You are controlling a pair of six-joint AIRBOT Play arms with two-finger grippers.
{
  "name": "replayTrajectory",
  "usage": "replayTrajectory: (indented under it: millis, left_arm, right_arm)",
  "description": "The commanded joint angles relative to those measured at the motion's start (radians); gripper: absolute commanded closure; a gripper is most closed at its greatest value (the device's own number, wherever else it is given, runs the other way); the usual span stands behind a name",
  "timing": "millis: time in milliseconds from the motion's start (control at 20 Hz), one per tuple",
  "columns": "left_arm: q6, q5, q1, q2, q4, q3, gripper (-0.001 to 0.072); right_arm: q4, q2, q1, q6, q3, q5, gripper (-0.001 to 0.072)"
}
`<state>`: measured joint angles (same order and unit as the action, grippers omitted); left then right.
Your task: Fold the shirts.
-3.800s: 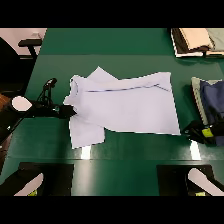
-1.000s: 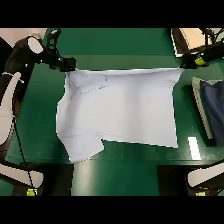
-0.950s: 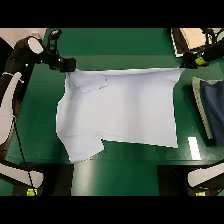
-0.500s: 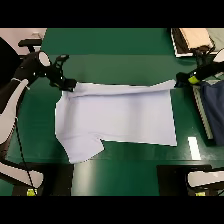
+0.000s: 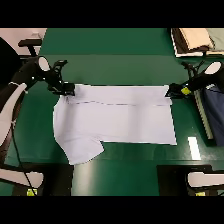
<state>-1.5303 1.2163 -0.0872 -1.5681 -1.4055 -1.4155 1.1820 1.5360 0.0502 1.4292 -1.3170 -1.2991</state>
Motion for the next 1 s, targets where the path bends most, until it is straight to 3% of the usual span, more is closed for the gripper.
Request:
replayTrajectory:
  millis: [0, 250, 500, 700, 950]
  left_arm:
    - [-0.013, 0.063, 0.0, 0.134, -0.086, 0.026, 0.0181]
    - [-0.114, 0.104, 0.0, 0.467, -0.121, 0.411, 0.0181]
    - [-0.226, 0.146, 0.0, 0.727, -0.031, 0.798, 0.018]
    - [-0.272, 0.146, 0.0, 0.784, 0.077, 0.913, 0.018]
    - [-0.327, 0.027, 0.0, 0.784, 0.118, 0.998, 0.018]
  right_arm:
    - [-0.002, -0.067, -0.002, -0.018, 0.018, -0.068, 0.0294]
    - [-0.003, -0.291, -0.002, -0.024, 0.157, -0.035, 0.0295]
    - [-0.006, -0.406, -0.002, -0.024, 0.245, 0.043, 0.0296]
    - [-0.012, -0.415, -0.002, -0.025, 0.256, 0.043, 0.0296]
    - [-0.012, -0.415, -0.002, -0.025, 0.256, 0.043, 0.0296]
